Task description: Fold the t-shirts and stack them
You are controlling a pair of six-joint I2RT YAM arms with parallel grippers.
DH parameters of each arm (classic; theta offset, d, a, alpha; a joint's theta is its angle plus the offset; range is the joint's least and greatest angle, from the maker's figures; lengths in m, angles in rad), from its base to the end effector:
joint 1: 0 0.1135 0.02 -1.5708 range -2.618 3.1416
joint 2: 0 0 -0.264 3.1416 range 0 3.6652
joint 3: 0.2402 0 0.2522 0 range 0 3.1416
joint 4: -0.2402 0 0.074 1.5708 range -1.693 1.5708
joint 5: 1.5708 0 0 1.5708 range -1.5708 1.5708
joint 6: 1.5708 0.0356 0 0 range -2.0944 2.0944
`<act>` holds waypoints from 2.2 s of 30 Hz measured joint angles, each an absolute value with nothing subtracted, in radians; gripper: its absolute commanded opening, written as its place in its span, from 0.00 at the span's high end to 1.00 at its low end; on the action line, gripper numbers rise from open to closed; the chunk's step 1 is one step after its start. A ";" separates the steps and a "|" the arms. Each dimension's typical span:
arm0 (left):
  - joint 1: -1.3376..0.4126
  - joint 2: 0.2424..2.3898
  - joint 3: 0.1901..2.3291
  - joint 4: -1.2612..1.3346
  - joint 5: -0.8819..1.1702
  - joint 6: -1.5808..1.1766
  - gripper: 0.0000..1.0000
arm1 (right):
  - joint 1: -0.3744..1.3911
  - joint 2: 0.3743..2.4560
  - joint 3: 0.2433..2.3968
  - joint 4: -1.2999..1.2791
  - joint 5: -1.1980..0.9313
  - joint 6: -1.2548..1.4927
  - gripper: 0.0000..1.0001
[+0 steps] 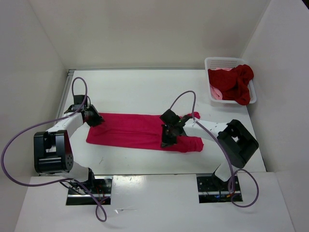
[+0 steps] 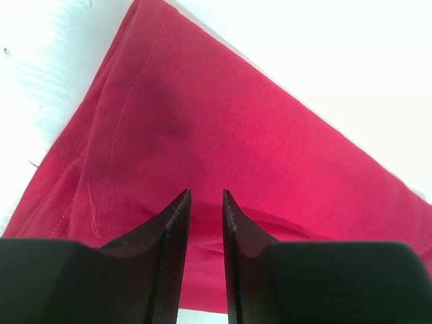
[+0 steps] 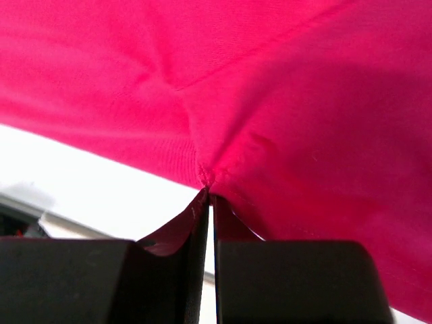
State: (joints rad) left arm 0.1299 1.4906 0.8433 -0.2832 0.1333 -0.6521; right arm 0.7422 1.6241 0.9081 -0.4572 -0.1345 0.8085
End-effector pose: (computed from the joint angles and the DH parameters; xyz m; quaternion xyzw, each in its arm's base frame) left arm 0.2939 0.0336 0.1892 -0.3416 0.8836 -0.1421 0.2870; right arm 0.2183 0.2067 0.1609 0.0192 0.9780 0.1850 0.0946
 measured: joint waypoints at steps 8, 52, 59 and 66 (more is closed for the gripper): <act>0.130 1.491 0.843 -0.272 0.149 -0.656 0.67 | 0.794 1.615 0.907 -0.456 -0.225 0.886 0.55; 0.215 1.868 1.072 -0.099 0.281 -0.746 0.64 | 0.152 1.610 0.986 -0.433 -0.029 0.607 0.98; 0.317 1.868 1.049 -0.064 0.313 -0.777 0.64 | 0.151 1.607 0.948 -0.434 -0.010 0.627 1.00; 0.327 1.856 1.039 -0.059 0.318 -0.790 0.65 | 0.118 1.539 0.910 -0.458 -0.003 0.640 0.92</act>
State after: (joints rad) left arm 0.3275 1.8557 1.0393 -0.0586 0.3183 -0.7898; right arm 0.1184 1.5387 0.9100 -0.4576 -0.0032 0.6395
